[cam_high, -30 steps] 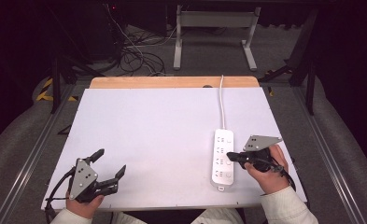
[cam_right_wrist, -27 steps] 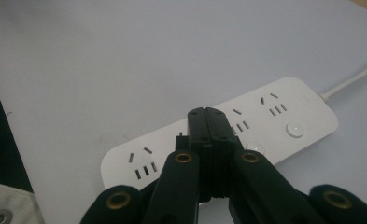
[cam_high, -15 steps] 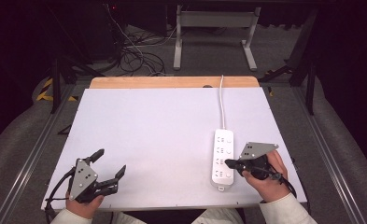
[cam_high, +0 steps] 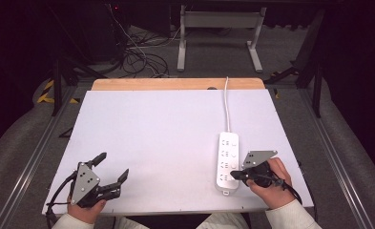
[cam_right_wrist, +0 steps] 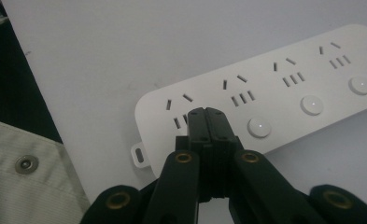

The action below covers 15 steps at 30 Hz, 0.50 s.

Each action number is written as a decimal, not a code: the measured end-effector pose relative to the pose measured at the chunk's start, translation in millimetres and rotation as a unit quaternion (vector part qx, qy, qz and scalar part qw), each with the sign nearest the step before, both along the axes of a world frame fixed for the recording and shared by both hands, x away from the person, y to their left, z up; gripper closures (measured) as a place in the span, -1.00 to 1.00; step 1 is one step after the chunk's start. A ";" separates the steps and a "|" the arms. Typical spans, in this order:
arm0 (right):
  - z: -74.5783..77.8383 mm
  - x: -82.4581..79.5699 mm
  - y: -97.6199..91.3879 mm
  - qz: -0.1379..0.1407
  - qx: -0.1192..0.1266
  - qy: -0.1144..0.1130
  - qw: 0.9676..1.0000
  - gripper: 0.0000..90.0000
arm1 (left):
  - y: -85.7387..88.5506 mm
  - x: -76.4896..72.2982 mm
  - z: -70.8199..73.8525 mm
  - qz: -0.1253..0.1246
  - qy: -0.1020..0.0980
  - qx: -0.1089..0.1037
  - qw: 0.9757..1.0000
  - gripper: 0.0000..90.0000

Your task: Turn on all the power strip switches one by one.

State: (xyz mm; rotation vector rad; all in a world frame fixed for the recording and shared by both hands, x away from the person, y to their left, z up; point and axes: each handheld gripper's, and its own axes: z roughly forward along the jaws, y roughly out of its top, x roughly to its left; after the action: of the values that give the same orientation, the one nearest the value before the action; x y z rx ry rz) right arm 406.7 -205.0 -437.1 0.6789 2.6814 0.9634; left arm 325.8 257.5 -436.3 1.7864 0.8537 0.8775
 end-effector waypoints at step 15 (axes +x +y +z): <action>-8.0 1.6 1.7 0.005 -0.008 0.016 1.000 1.00 | -0.5 0.5 -0.5 -0.001 0.003 -0.001 1.000 -0.63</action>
State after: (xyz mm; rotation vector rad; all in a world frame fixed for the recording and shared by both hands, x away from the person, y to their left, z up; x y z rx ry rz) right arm 408.3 -203.2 -445.1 0.6830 2.7197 0.9394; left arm 326.3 257.0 -436.7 1.7886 0.8562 0.8717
